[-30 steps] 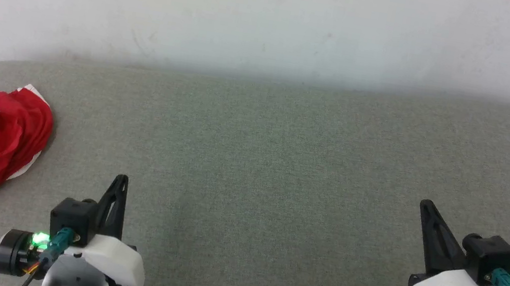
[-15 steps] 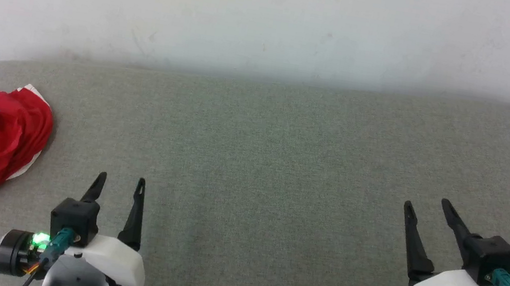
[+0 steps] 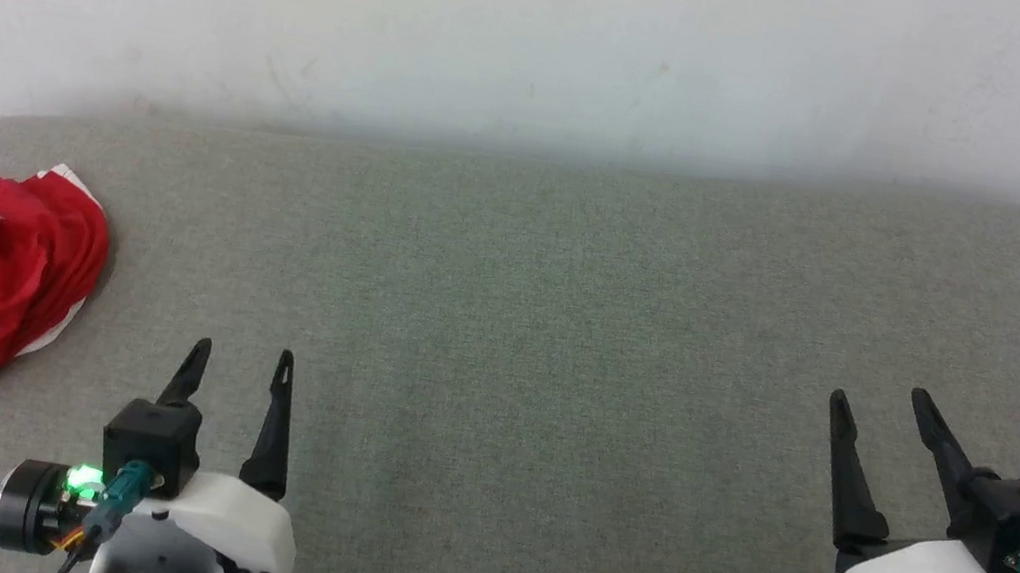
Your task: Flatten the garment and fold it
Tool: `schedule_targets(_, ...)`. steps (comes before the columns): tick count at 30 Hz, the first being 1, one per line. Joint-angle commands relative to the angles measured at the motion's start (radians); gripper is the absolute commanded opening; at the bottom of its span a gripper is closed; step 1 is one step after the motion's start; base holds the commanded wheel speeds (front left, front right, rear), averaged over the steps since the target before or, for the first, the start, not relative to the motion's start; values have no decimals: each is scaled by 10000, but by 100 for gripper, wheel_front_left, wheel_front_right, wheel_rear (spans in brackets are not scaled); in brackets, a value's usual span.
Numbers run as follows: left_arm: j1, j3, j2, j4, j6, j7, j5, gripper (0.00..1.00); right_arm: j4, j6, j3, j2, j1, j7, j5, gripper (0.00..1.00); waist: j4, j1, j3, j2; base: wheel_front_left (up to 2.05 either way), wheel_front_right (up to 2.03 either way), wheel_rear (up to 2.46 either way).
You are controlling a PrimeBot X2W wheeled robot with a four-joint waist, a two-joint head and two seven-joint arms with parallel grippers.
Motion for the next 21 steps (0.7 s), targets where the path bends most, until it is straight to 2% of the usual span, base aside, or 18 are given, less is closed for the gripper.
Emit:
schedule_targets(1, -57, -53, 14, -48, 140, -101, 24, 100, -88, -3, -39, 11, 103, -96, 135, 100, 29, 0, 12, 0, 0, 0, 0)
schedule_targets(21, -150, -321, 130, -265, 821, -519, 30, 100, -287, -6, -91, 19, 228, -513, 415, 100, 838, 0, 192, 0, 0, 0, 0)
